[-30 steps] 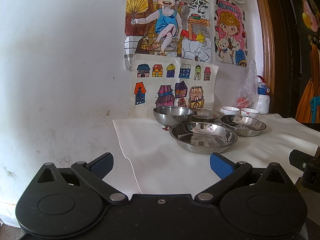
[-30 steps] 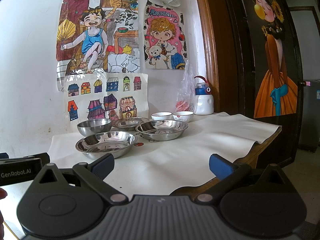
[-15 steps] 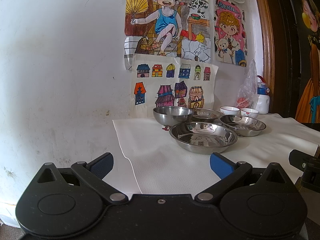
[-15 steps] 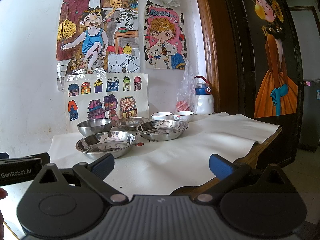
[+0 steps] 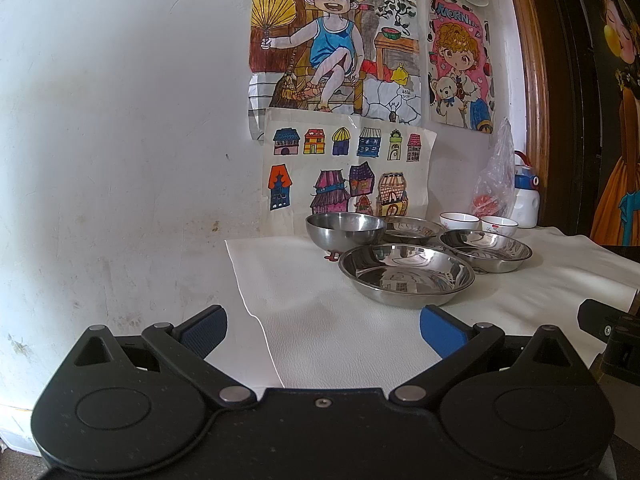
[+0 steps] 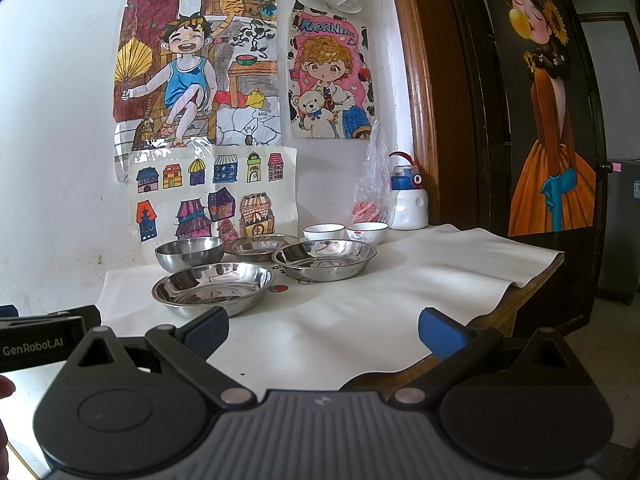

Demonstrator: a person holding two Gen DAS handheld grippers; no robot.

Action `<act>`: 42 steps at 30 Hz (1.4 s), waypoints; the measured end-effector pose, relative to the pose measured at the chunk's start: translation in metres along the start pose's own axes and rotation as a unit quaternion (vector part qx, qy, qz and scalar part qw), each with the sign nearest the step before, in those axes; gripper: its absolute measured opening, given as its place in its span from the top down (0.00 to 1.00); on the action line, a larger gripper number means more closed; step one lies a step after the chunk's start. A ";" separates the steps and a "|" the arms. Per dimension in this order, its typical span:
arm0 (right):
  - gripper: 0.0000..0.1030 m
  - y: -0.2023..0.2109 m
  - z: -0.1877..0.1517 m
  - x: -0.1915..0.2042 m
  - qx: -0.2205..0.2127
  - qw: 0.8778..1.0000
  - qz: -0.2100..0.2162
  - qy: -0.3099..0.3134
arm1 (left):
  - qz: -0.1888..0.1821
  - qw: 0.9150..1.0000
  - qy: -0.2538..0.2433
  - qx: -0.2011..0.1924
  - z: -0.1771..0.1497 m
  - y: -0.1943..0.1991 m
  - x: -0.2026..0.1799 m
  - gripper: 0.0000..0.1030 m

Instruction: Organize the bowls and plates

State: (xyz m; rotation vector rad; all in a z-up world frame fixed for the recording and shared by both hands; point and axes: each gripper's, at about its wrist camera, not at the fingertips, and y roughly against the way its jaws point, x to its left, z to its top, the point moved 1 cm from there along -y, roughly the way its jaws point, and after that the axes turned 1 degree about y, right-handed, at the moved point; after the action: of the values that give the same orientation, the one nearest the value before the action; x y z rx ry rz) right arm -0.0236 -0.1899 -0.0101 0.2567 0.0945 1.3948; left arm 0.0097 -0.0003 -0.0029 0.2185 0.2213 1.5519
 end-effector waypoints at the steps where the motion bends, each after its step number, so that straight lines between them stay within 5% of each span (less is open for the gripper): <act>1: 0.00 0.000 0.000 0.000 0.000 1.000 0.000 0.000 | 0.000 1.000 0.000 0.000 0.000 0.000 0.000 0.01; 42: 0.00 -0.033 0.006 -0.018 0.007 1.000 0.005 0.001 | -0.012 1.000 -0.015 0.010 0.003 -0.021 -0.013 0.01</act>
State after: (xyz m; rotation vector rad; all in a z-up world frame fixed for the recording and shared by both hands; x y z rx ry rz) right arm 0.0064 -0.2130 -0.0134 0.2669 0.1042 1.4042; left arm 0.0309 -0.0131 -0.0059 0.2535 0.2160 1.5223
